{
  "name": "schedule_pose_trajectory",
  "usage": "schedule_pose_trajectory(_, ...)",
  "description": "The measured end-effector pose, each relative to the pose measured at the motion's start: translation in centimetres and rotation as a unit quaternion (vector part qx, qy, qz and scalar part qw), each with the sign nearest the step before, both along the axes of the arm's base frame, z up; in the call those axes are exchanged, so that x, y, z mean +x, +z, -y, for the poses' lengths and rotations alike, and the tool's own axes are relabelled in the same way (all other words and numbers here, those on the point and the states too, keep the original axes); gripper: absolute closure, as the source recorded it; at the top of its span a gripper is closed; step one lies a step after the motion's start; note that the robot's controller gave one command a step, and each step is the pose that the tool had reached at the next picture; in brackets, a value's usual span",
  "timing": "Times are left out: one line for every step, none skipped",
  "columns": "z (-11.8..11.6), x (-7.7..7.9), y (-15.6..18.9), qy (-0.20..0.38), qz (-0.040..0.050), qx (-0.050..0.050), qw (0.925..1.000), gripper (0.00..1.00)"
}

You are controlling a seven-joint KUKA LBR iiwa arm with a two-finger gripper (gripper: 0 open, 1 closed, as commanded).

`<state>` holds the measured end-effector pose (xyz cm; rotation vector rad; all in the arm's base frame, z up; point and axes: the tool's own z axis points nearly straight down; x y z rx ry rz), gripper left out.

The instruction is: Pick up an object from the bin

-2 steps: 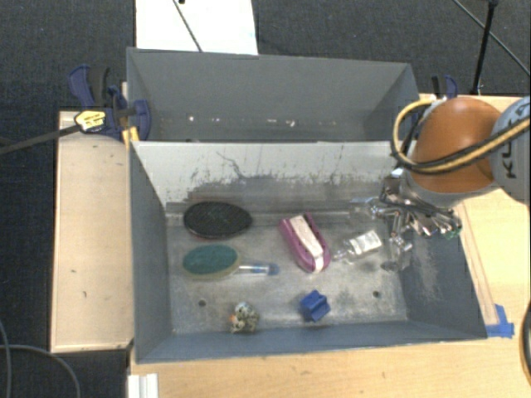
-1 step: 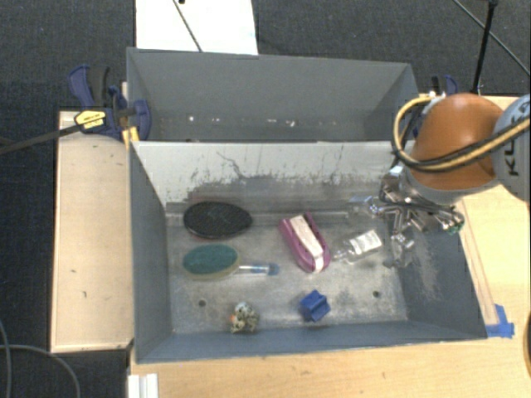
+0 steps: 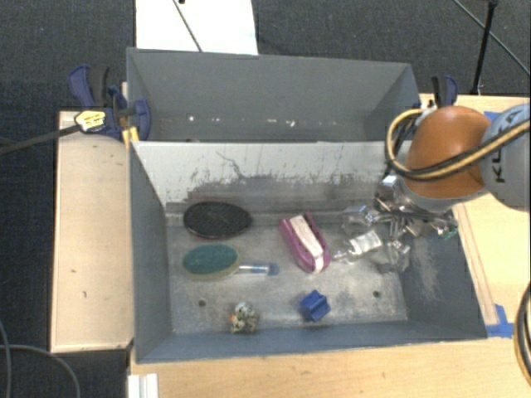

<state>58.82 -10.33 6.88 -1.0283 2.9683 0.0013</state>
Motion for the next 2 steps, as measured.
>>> schedule_pose_trajectory(-0.02, 0.07, 0.07, -0.001, 0.0008, 0.0, 1.0, 0.0)
schedule_pose_trajectory(-0.02, 0.07, 0.06, -0.001, 0.0008, 0.0, 1.0, 1.0)
